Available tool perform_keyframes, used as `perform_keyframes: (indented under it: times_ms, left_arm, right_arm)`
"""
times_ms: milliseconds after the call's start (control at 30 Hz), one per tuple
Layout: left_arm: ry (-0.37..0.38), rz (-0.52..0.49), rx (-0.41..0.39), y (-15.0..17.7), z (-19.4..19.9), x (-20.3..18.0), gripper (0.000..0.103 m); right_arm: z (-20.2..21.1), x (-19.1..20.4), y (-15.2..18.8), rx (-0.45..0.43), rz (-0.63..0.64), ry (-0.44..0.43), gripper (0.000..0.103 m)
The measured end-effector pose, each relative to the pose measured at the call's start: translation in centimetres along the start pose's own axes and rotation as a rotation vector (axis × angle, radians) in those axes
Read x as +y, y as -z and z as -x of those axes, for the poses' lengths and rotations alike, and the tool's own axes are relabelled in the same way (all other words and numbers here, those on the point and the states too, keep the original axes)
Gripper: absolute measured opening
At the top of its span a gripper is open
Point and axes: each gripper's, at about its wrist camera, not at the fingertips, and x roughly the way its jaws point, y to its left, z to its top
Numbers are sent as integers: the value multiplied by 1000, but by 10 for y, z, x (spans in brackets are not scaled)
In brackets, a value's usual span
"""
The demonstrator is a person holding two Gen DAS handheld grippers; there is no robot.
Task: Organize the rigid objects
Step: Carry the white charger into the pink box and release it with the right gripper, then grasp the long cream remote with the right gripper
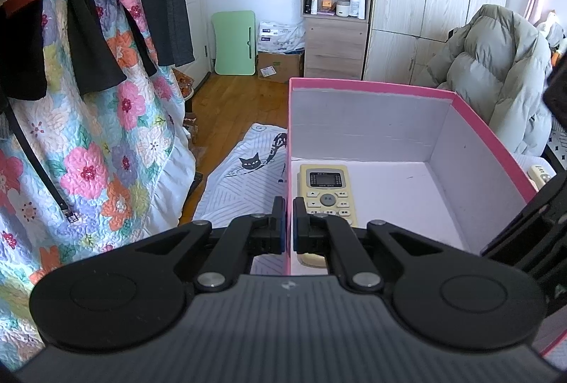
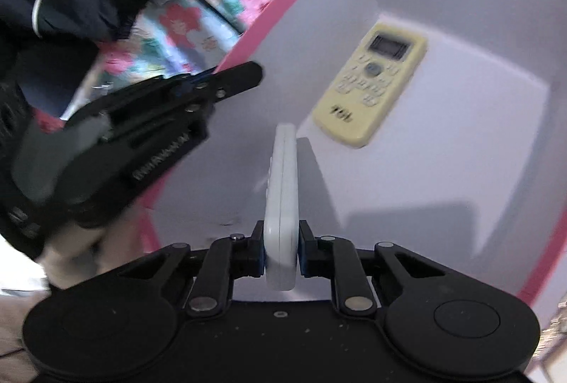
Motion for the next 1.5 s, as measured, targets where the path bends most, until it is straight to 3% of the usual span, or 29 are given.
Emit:
perform_keyframes:
  times_ms: [67, 167, 233, 400, 500, 567, 667, 867, 1000, 1133, 1333, 1500]
  left_arm:
    - [-1, 0, -2, -1, 0, 1, 3]
    - [11, 24, -7, 0, 0, 5, 3]
    - [14, 27, -7, 1, 1, 6, 3]
    - [10, 13, -7, 1, 0, 6, 3]
    - [12, 18, -8, 0, -1, 7, 3]
    - [11, 20, -8, 0, -1, 6, 3]
    - [7, 4, -10, 2, -1, 3, 3]
    - [-10, -32, -29, 3, 2, -3, 3]
    - [-10, -37, -30, 4, 2, -5, 3]
    - [-19, -58, -30, 4, 2, -7, 3]
    - [-28, -74, -30, 4, 2, -9, 3]
    - [-27, -85, -31, 3, 1, -11, 4]
  right_arm:
    - [-1, -4, -4, 34, -24, -26, 27]
    - [6, 3, -10, -31, 41, 131, 51]
    - [19, 14, -7, -104, 138, 242, 51]
    - [77, 24, 20, -285, 201, 228, 51]
    - [120, 24, 41, -421, 213, 301, 51]
    - [141, 17, 51, -467, 203, 372, 51]
    - [169, -7, 67, -359, 144, 449, 50]
    - [202, -62, 110, -354, -28, 601, 50]
    - [198, -98, 133, -319, -108, 706, 50]
    - [179, -127, 135, -273, -189, 780, 50]
    - [170, -165, 139, -295, -264, 726, 52]
    - [166, -182, 136, -327, -273, 736, 62]
